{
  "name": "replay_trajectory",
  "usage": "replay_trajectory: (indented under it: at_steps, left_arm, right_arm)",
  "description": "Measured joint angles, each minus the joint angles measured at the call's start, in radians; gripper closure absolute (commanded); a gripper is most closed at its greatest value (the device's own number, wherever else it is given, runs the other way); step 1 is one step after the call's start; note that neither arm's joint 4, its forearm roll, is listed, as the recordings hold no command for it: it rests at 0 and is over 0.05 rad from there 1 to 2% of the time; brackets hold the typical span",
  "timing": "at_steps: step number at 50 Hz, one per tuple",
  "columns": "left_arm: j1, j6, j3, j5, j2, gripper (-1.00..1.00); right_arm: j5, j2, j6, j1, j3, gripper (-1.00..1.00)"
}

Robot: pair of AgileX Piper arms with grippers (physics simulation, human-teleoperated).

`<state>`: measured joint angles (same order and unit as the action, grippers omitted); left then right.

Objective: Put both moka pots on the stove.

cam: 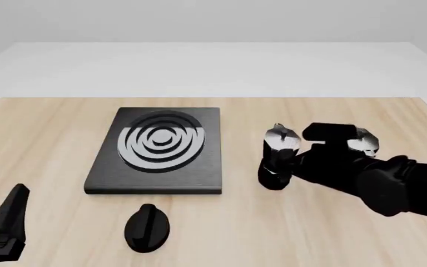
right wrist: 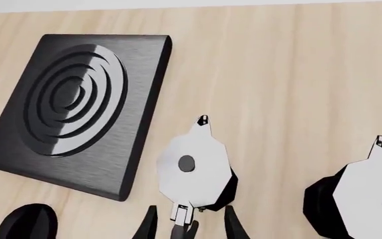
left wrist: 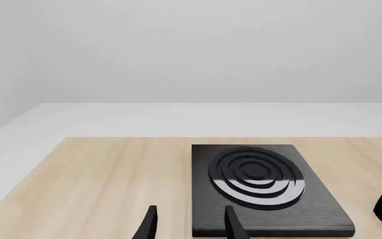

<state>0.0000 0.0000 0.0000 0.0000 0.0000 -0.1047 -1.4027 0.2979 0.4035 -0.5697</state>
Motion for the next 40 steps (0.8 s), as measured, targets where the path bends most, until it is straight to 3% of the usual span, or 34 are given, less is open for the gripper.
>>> replay_trajectory:
  at_steps: [17, 18, 40]
  left_arm:
    - [0.0, 0.0, 0.0, 0.0, 0.0, -1.0]
    - [0.0, 0.0, 0.0, 0.0, 0.0, -1.0]
    - [0.0, 0.0, 0.0, 0.0, 0.0, -1.0]
  right_arm:
    - [-0.024, -0.021, -0.002, 0.004, 0.006, -1.0]
    - [-0.026, -0.02, -0.006, 0.0, 0.006, 1.0]
    - [-0.072, 0.031, -0.149, 0.006, 0.048, 1.0]
